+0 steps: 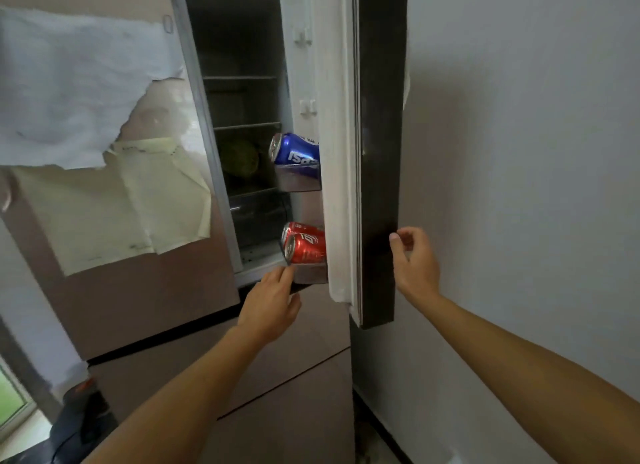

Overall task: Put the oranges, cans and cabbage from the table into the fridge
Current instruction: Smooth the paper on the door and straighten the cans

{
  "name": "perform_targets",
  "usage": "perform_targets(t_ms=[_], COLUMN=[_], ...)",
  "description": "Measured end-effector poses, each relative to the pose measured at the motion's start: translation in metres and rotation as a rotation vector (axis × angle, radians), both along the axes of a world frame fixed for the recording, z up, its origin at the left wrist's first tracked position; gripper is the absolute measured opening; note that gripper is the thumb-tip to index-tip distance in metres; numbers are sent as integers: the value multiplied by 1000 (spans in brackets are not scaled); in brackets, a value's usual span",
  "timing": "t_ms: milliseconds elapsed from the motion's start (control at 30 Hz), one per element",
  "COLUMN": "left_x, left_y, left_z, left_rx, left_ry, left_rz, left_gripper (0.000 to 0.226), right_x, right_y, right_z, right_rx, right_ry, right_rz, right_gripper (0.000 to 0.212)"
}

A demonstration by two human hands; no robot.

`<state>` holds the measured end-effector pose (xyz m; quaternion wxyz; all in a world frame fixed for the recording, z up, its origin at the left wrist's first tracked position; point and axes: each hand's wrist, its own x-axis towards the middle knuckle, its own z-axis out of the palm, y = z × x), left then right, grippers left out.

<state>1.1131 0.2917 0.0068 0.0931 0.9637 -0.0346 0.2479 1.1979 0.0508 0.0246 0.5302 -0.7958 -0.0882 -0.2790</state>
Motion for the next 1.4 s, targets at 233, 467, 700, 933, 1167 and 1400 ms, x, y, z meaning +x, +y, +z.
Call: perform_targets(t_ms=[233,467,700,933,1167,1400], left_x=[-7,14,59,100,124,140], left_y=[31,53,75,123,157,181], left_z=[14,45,62,56,38,26], left_rx=[-57,-62,24,265,498,558], left_ry=[-201,-503,-562,-530,-576,-658], left_rz=[41,128,260,574,608,593], left_gripper=[33,41,66,67,58,61], right_x=[9,57,112,164,204,216], right_y=[49,110,162,207,232,244], right_z=[14,24,17,-6,-20,-25], right_rx=[-220,-442,-557,-618,-610,-615], right_ry=[-134,-390,-595,-885,-1048,-1109], right_rz=[129,206,277,191,188,141], right_gripper=[22,40,57,63,63,62])
